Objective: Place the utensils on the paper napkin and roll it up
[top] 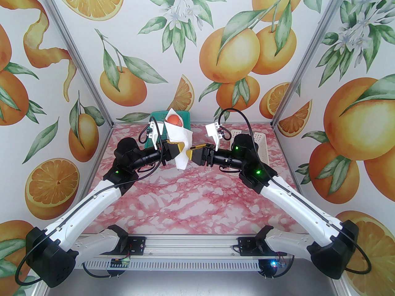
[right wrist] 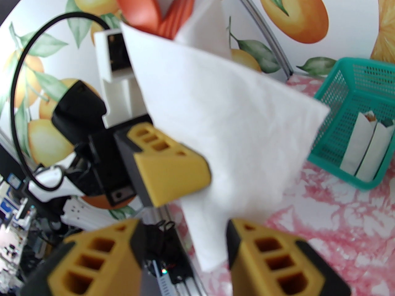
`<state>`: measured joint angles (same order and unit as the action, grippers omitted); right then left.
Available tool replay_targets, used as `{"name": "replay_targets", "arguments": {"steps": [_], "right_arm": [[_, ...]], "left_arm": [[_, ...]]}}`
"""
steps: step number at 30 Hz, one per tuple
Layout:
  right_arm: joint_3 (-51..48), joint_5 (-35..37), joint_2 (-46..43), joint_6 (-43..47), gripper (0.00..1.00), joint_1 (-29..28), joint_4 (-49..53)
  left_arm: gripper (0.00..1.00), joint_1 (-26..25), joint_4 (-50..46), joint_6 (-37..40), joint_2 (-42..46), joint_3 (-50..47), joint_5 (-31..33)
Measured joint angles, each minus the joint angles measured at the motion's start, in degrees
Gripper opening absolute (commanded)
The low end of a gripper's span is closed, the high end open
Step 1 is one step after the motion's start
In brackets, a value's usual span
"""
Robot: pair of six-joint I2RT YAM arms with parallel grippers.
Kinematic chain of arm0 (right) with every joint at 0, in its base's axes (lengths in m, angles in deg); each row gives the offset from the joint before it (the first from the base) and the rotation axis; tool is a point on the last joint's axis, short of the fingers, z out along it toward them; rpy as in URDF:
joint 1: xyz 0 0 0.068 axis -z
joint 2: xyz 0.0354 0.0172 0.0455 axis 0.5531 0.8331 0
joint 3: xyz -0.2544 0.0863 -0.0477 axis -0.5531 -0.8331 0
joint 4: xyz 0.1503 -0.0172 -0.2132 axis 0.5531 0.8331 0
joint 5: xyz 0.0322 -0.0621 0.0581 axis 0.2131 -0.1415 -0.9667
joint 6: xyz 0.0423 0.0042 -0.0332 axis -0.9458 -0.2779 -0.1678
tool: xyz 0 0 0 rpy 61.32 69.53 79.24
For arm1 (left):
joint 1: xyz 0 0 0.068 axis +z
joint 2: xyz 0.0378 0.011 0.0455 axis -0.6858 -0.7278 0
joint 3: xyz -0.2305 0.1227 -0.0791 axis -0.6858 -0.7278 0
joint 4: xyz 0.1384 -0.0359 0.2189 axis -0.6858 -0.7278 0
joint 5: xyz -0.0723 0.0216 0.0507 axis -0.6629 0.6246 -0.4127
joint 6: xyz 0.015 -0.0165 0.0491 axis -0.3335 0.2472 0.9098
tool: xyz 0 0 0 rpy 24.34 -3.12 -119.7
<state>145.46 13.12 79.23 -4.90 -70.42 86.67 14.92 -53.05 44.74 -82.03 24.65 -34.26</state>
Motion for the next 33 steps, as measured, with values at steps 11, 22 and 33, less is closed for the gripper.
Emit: {"name": "replay_targets", "arguments": {"steps": [11, 22, 33], "right_arm": [[0.1, 0.2, 1.4, 1.0, 0.48, -0.3, -0.2], [0.0, 0.0, 2.2, 1.4, 0.48, -0.3, -2.3], [-3.2, -0.8, 2.4, 1.4, 0.49, -0.3, -5.6]], "left_arm": [[0.0, 0.0, -0.2, -1.1, 0.0, 0.0, -0.7], [0.0, 0.1, -0.1, -1.3, 0.0, 0.0, -1.9], [0.0, 0.1, -0.1, -1.5, -0.1, 0.0, -2.4]]}}
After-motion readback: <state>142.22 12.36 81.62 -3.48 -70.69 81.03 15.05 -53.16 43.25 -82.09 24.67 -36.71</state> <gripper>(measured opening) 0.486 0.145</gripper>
